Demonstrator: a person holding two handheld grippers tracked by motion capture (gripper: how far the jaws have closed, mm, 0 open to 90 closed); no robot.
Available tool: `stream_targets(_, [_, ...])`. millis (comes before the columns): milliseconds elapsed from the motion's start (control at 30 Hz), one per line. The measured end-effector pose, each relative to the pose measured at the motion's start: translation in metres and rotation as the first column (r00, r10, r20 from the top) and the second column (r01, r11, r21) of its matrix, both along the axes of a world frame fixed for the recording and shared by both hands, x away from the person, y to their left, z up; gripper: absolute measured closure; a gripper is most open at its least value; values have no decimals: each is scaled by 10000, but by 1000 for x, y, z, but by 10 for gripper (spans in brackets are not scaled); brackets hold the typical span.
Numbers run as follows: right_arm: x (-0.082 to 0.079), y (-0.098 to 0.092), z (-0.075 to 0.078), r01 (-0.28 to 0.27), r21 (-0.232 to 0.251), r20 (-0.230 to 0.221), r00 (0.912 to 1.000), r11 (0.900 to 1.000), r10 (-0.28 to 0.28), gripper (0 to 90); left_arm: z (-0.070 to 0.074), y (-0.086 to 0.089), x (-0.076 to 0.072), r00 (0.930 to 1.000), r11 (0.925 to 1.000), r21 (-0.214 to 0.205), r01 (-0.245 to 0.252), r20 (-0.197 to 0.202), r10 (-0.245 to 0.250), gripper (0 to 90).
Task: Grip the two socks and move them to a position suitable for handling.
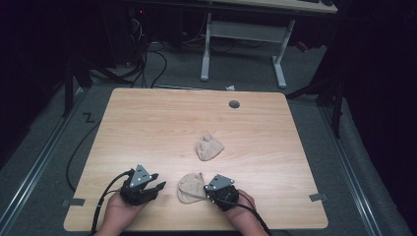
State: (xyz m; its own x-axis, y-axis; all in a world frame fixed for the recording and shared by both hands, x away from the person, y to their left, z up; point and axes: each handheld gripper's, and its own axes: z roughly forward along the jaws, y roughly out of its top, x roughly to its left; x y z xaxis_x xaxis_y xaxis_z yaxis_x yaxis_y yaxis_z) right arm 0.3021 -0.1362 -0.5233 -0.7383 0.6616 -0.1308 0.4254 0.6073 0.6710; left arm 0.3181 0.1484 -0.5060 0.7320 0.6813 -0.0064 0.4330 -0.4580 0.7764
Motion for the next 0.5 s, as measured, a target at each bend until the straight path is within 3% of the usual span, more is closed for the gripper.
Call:
stream_targets(100, [0,-1,2,61,119,89,9999,9999,-62,897,-2,-8,-3,9995,9997,-128,224,-215,-226,573])
stream_targets(133, [-1,-2,8,221,371,305,9993,9991,-233,894,-3,-16,-6,9982,9989,-131,460,-382,-465,576])
stream_targets(200, [-1,-2,10,224,479,377,9990,9986,-243,892,-4,-21,-7,9979,9987,-18,507,-397,-508,585])
stream_targets(233, [-4,1,13,110,658,547,9984,9978,-146,880,-6,-30,-9,9970,9989,-78,456,-623,-460,616])
stream_targets(333, [-7,8,15,-80,809,606,9982,9967,31,863,-7,-38,-11,9954,9986,-188,499,-808,-512,647])
stream_targets(500, [-10,26,16,-444,1087,651,9972,9931,374,762,-13,-50,-14,9936,9972,217,720,-883,-698,741])
